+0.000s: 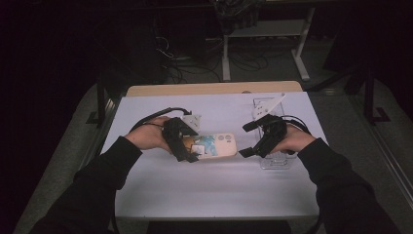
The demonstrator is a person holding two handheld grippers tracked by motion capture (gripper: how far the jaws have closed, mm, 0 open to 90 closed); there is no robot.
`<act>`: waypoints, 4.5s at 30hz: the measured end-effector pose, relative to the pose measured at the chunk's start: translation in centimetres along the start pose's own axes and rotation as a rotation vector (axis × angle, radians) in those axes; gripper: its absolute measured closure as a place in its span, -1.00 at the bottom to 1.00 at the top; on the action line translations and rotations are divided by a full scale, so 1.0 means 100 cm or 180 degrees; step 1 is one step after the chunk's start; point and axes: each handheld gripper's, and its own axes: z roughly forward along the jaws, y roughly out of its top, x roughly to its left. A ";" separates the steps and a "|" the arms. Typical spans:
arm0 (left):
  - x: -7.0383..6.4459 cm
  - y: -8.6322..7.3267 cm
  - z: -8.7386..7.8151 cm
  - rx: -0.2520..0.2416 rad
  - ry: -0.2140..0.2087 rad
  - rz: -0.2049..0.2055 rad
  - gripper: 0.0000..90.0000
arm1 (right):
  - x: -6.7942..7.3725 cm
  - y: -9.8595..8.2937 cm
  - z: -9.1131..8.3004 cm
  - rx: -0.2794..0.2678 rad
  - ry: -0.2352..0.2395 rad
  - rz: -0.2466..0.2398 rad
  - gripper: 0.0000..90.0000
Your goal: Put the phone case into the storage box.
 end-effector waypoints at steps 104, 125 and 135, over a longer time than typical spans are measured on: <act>-0.004 0.008 0.002 0.0070 -0.0033 0.0100 -0.94 | 0.016 0.036 0.070 0.0817 0.0134 -0.0627 -0.78; -0.002 -0.026 -0.020 -0.0422 0.0371 -0.0383 -1.00 | 0.009 0.015 0.052 0.0740 -0.0004 -0.0330 -0.78; -0.011 -0.043 -0.022 -0.0559 0.0664 -0.0637 -1.00 | 0.003 0.009 0.052 0.0730 -0.0194 -0.0123 -0.78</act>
